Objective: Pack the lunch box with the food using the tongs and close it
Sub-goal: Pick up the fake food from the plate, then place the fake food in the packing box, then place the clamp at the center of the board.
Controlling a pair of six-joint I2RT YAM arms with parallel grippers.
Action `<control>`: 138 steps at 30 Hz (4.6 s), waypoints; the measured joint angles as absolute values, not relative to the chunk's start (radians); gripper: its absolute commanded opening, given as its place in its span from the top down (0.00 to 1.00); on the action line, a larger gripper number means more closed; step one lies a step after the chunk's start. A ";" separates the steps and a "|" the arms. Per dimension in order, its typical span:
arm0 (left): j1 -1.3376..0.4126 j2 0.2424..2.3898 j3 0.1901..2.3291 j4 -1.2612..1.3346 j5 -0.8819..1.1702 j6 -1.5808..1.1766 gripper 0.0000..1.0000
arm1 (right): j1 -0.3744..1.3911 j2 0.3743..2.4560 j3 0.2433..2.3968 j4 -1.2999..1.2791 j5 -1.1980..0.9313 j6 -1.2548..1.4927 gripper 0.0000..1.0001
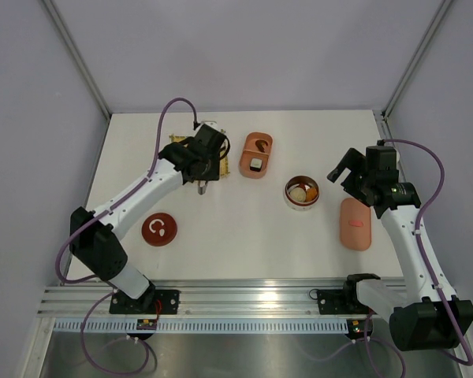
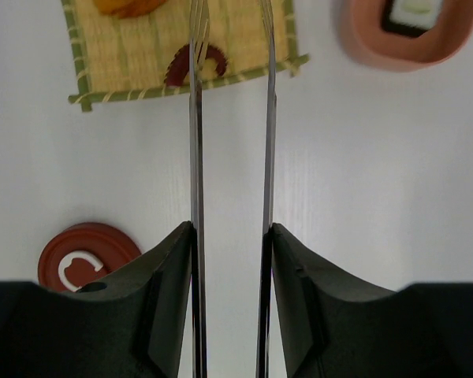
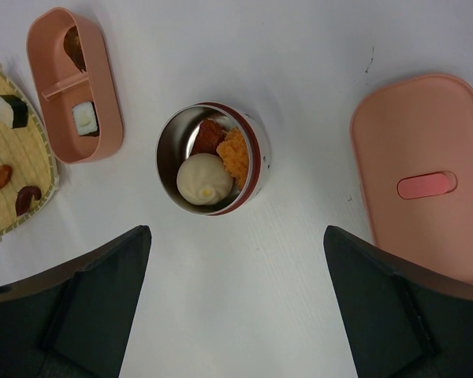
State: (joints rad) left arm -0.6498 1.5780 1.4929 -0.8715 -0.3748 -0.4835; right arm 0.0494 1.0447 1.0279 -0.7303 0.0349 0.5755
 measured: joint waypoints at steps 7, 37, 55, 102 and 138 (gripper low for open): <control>-0.595 1.544 1.378 -0.906 -0.352 -0.460 0.54 | 0.049 1.045 1.027 -0.730 0.032 0.576 0.01; -0.543 1.592 1.269 -0.810 -0.382 -0.433 0.58 | 0.049 1.049 1.027 -0.730 0.031 0.576 0.01; -0.532 1.605 1.292 -0.802 -0.339 -0.414 0.88 | 0.049 1.056 1.027 -0.730 0.031 0.576 0.00; -0.644 2.075 1.997 -0.841 -0.177 -0.387 0.54 | 0.049 1.082 1.026 -0.730 0.034 0.577 0.01; -0.620 1.409 1.416 -0.871 -0.360 -0.403 0.59 | 0.049 1.082 0.991 -0.783 0.057 0.577 0.01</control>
State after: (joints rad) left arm -0.6197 1.4086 1.4162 -0.8711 -0.3603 -0.4030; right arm 0.0494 1.0824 0.9913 -0.7826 0.0574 0.5766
